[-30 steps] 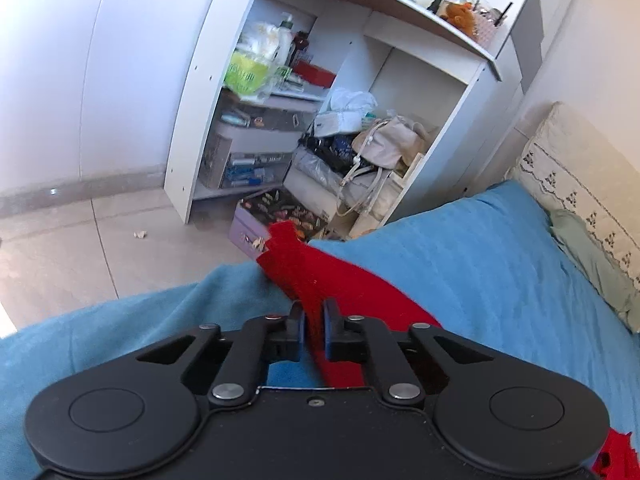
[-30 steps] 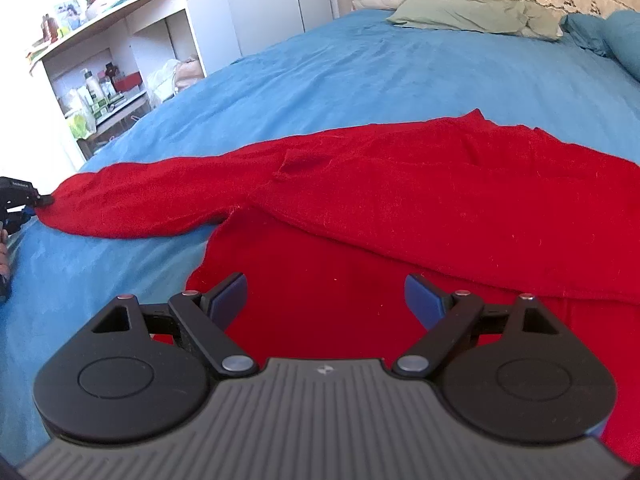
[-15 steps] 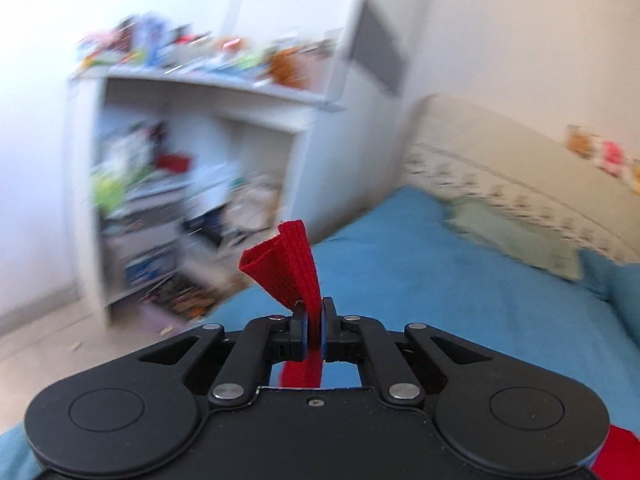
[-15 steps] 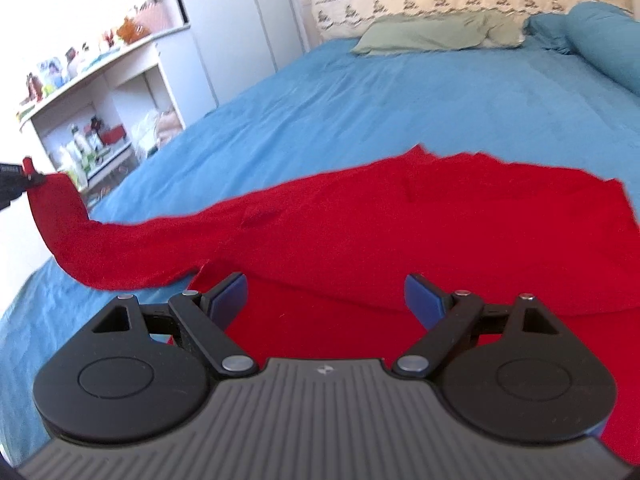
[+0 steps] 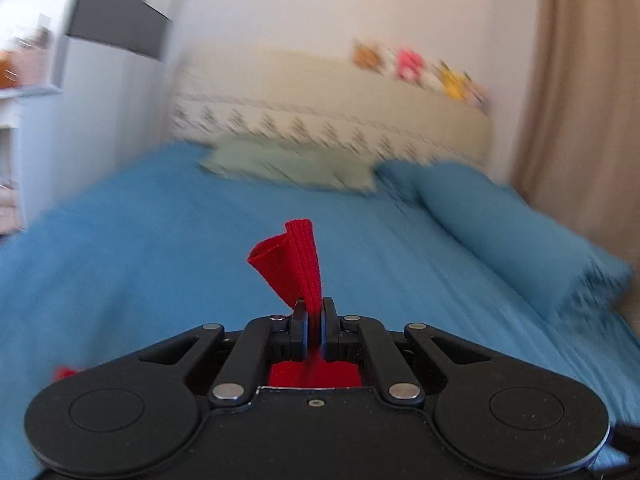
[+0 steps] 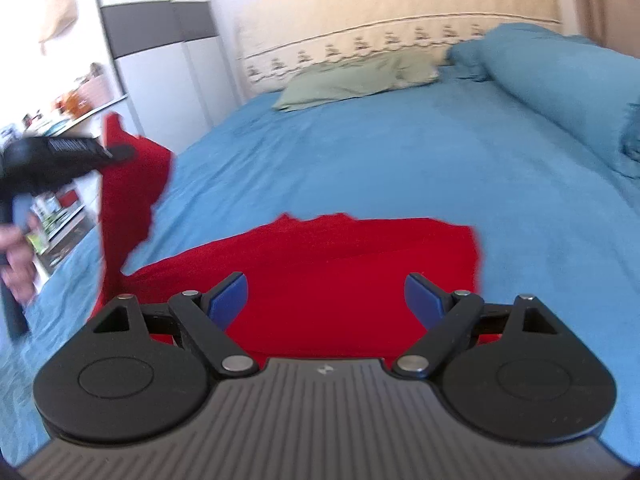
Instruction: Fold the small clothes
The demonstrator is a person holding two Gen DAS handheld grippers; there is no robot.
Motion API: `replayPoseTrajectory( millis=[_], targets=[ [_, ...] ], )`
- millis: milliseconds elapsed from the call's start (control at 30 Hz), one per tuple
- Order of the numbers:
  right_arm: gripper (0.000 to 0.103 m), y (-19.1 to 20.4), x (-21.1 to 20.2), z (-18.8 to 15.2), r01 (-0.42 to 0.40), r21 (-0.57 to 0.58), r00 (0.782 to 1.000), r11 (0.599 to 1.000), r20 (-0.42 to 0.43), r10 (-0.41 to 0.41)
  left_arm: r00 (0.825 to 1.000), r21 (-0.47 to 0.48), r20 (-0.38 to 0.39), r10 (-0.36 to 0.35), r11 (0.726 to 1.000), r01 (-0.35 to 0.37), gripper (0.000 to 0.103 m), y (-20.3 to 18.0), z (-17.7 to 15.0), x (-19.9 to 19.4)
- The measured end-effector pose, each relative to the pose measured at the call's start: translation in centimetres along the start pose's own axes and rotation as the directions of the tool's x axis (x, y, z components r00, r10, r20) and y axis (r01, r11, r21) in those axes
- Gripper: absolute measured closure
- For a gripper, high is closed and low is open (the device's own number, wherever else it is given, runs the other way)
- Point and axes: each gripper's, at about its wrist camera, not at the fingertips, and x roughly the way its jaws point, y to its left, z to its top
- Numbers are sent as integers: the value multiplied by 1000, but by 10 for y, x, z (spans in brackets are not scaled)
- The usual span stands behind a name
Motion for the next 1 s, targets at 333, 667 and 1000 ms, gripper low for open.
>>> replayPoseTrajectory(
  millis=[333,667,1000],
  targets=[
    [2,-85,-8,-21,66,71,997,995,-48,-62,970,121,-241,-17,992,48,99,-66,-103,91],
    [2,-99,14,-38,41,119,996,992,-83,-31,971,160,-237,-17,986,56,23,-67,-118,90],
    [3,-79,27,-20,-21,137,996,990,-79,32,988,203,-142,66,978,-37,0,-2,-78,19]
  ],
)
